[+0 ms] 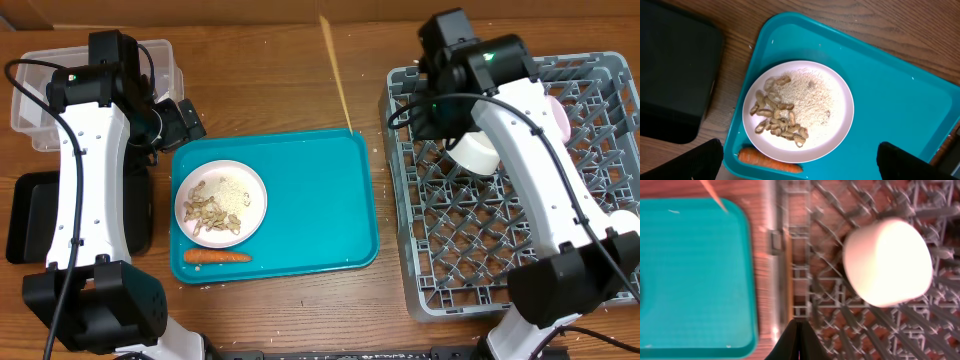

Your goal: Sort waste into correct bins and load items into the dishwasher

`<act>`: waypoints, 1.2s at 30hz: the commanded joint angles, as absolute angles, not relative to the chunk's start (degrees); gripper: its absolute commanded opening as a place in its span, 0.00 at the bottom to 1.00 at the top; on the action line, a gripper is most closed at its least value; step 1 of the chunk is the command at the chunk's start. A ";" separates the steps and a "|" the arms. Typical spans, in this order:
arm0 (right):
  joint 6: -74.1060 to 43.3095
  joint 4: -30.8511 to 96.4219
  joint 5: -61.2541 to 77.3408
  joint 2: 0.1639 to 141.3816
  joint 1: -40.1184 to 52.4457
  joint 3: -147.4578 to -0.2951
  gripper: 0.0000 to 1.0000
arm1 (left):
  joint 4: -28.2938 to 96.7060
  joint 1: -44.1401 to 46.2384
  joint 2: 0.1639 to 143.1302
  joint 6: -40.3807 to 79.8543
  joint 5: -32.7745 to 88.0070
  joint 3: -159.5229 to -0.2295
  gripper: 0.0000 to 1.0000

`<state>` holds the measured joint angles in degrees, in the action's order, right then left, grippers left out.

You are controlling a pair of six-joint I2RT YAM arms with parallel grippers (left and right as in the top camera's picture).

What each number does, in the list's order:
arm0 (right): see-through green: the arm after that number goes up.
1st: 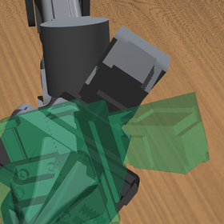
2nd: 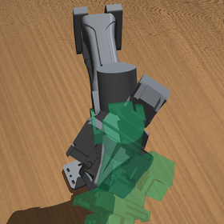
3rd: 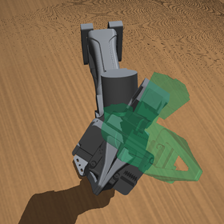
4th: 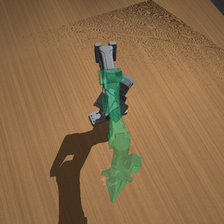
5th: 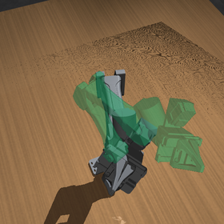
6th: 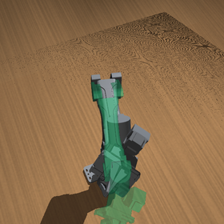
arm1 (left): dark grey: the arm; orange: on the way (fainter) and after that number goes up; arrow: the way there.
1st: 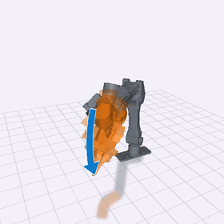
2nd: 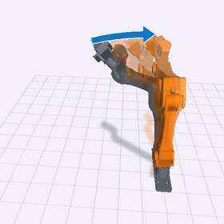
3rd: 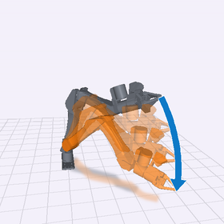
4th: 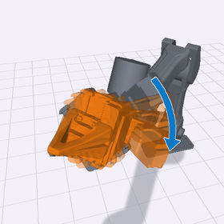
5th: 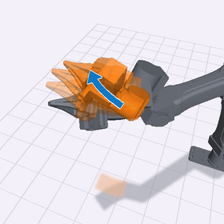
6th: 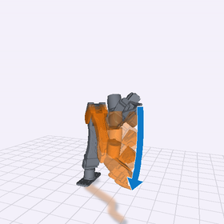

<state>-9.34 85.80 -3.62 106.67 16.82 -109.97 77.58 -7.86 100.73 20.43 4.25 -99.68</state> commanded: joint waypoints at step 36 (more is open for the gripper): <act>-6.17 82.61 -1.19 102.06 8.12 -107.15 0.36 | 54.74 5.48 103.50 26.59 8.40 -99.37 1.00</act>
